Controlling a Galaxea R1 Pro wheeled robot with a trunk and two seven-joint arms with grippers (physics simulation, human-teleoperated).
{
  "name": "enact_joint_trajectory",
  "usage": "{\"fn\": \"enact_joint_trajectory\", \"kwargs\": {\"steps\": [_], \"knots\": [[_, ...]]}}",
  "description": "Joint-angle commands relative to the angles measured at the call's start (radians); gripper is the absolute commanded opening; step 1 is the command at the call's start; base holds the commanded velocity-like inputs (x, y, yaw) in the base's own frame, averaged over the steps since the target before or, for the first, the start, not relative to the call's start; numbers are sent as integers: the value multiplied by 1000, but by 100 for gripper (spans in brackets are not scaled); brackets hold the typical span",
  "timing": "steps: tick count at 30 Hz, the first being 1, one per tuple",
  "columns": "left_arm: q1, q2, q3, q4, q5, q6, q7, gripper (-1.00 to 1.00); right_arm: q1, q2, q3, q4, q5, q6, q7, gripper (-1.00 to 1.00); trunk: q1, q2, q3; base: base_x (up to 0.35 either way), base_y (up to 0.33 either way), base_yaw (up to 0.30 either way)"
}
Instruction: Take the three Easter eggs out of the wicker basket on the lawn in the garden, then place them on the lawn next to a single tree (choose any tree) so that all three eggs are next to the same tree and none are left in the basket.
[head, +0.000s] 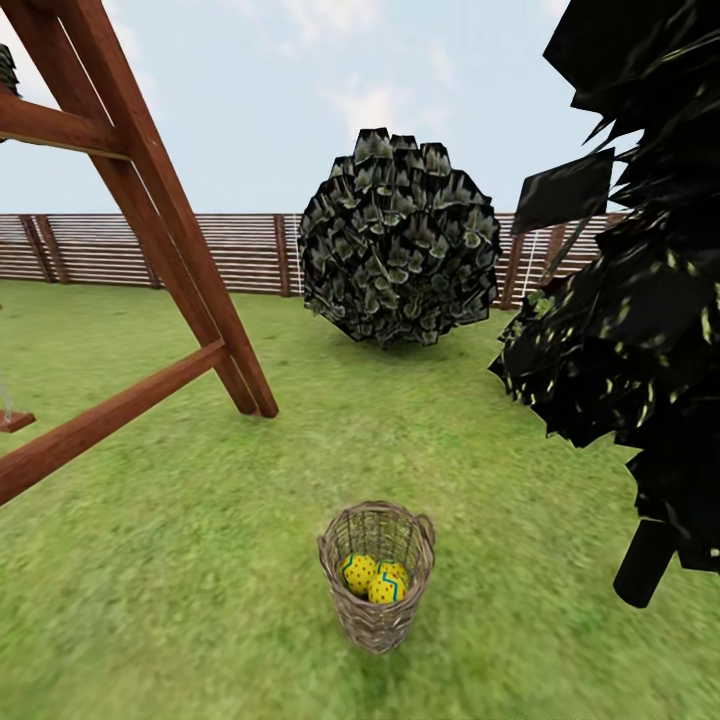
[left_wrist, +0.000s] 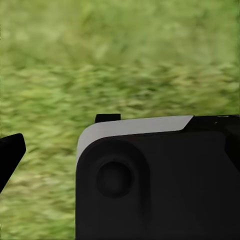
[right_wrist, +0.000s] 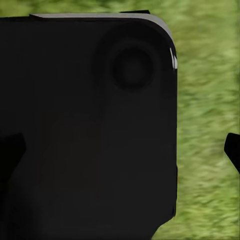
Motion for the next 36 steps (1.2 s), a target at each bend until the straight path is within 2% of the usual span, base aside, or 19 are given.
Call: {"fn": "enact_joint_trajectory", "kwargs": {"steps": [1,23,36], "knots": [[-1,1,0,1,-1,-3,1,100,0,0,-7,0,0,-3,1,100,0,0,-2,33,0,0],[0,2,0,1,-1,-3,1,100,0,2,-7,3,-3,3,2,100,0,0,-13,10,0,0],[-1,2,1,1,-1,-2,1,100,0,3,-6,2,-1,5,3,100,0,0,-31,259,-24,4]]}}
